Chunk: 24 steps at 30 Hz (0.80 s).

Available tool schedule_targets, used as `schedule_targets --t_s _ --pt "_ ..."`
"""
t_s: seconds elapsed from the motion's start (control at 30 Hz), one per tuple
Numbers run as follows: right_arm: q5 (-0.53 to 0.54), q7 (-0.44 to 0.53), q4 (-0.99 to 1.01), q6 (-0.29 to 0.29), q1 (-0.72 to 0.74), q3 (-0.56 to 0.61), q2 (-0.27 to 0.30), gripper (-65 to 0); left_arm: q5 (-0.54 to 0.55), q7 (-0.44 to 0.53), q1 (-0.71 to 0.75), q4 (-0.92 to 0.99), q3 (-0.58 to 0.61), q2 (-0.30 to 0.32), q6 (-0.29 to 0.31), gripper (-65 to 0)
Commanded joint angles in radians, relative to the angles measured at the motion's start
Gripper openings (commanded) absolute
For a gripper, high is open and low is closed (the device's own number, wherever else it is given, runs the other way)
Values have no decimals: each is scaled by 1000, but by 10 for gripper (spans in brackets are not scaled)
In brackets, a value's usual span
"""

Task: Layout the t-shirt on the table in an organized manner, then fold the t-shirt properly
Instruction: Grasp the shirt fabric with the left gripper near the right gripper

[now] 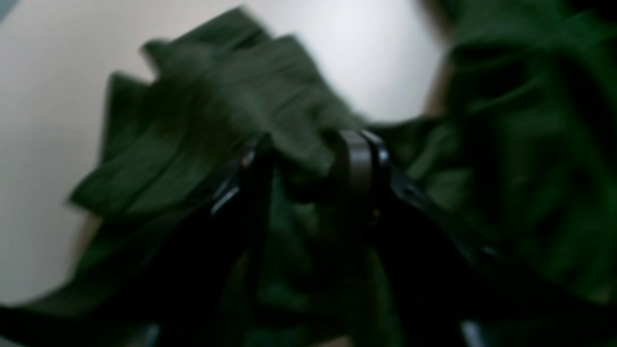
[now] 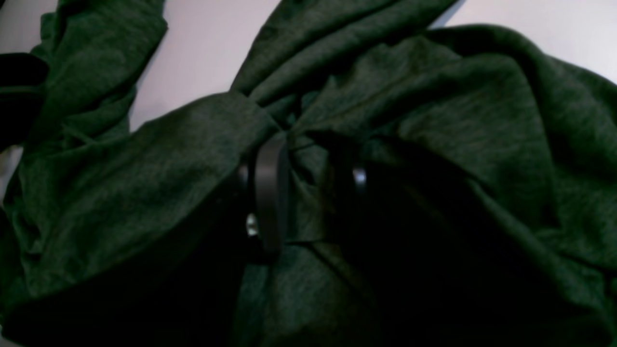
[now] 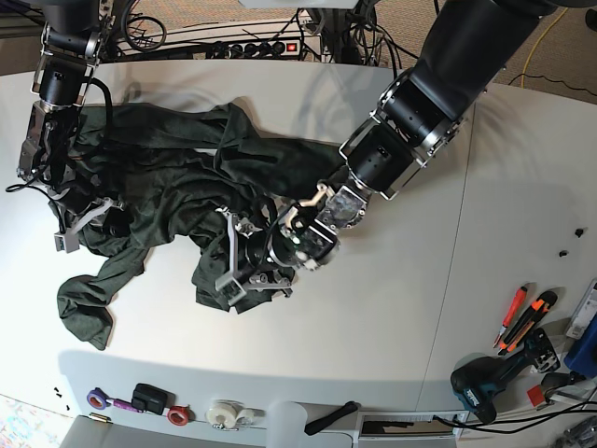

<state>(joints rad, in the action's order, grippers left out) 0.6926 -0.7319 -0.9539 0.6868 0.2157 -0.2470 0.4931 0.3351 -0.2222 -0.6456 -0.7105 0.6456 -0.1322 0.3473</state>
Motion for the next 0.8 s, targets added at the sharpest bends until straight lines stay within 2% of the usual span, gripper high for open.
schedule_targets --t_s 0.0,0.07,0.2,0.37,0.43,0.77 --pt "-13 -11 -8 11 11 -3 14 -474 28 31 -35 -21 -29 -25 26 -422" --pt "-13 -11 -8 11 11 -3 14 -474 52 27 -32 -21 -78 -25 62 -422" --pt "-13 -11 -8 11 11 -3 14 -474 51 9 -27 -21 -135 -25 69 -422" --pt "-13 -9 -8 11 11 -3 14 -474 55 6 -4 -21 -135 -25 77 -422" --pt "-13 -9 -8 11 11 -3 14 -474 55 6 11 -21 -135 -25 99 -422" --pt "-13 -9 -8 11 11 -3 14 -474 16 50 39 -21 -135 -25 91 -422"
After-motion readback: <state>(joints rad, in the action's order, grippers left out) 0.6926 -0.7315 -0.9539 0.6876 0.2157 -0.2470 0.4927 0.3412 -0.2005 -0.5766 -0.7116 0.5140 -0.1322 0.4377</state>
